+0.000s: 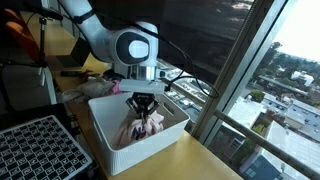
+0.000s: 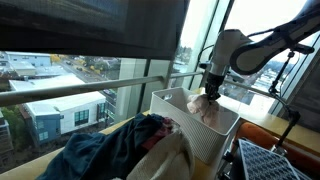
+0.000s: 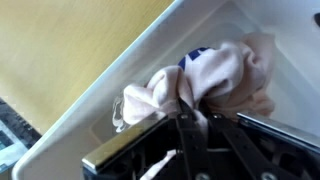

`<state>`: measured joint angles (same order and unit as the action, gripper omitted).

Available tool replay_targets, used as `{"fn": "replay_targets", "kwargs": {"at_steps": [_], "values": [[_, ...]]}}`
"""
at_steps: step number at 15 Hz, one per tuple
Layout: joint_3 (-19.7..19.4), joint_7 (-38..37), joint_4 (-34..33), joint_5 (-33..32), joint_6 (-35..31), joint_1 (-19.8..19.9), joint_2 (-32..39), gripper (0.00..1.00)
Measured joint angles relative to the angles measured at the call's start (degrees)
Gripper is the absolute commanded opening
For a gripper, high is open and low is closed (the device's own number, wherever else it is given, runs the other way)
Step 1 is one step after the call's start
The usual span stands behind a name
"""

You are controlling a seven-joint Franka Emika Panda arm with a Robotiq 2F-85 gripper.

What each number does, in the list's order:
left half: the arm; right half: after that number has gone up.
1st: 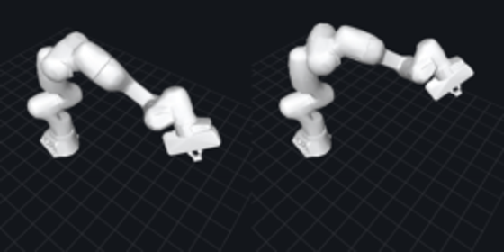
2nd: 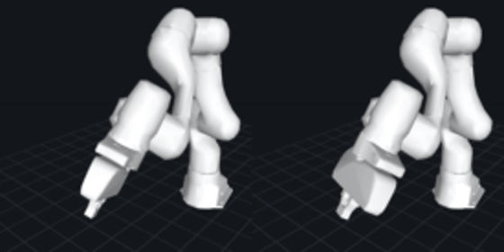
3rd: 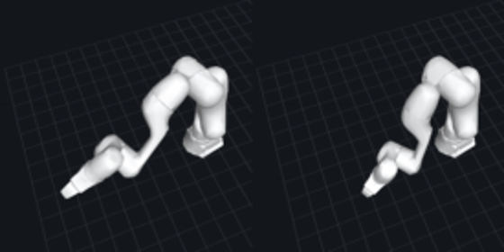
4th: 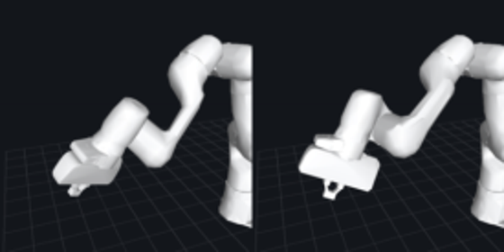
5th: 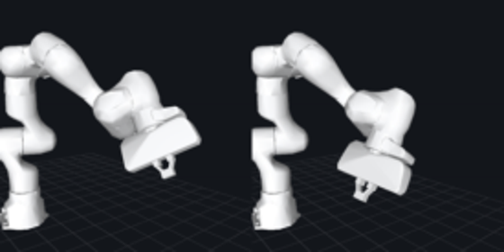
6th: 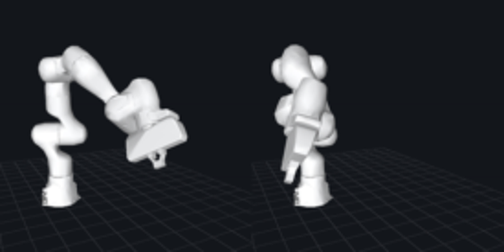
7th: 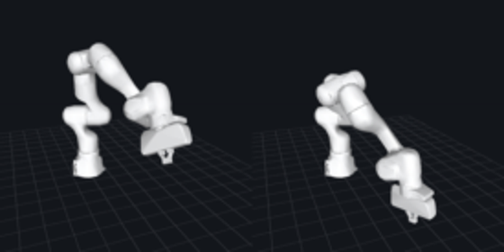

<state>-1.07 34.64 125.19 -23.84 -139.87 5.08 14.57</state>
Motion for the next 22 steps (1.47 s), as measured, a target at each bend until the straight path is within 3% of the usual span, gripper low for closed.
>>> {"fn": "replay_targets", "kwargs": {"at_steps": [6, 11, 14, 17, 22], "values": [[3.1, -5.5, -2.4, 5.1, 6.7, -4.4, -14.2, 0.03], [9.1, -13.6, -9.4, 5.2, 14.3, -12.0, -17.2, 0.03], [13.6, -18.8, -14.9, 5.1, 18.9, -16.8, -14.5, 0.03], [16.7, -23.0, -21.4, 4.6, 20.6, -21.0, -7.2, 0.03], [16.7, -24.3, -31.9, 4.1, 20.8, -24.0, 8.0, 0.03]]}}
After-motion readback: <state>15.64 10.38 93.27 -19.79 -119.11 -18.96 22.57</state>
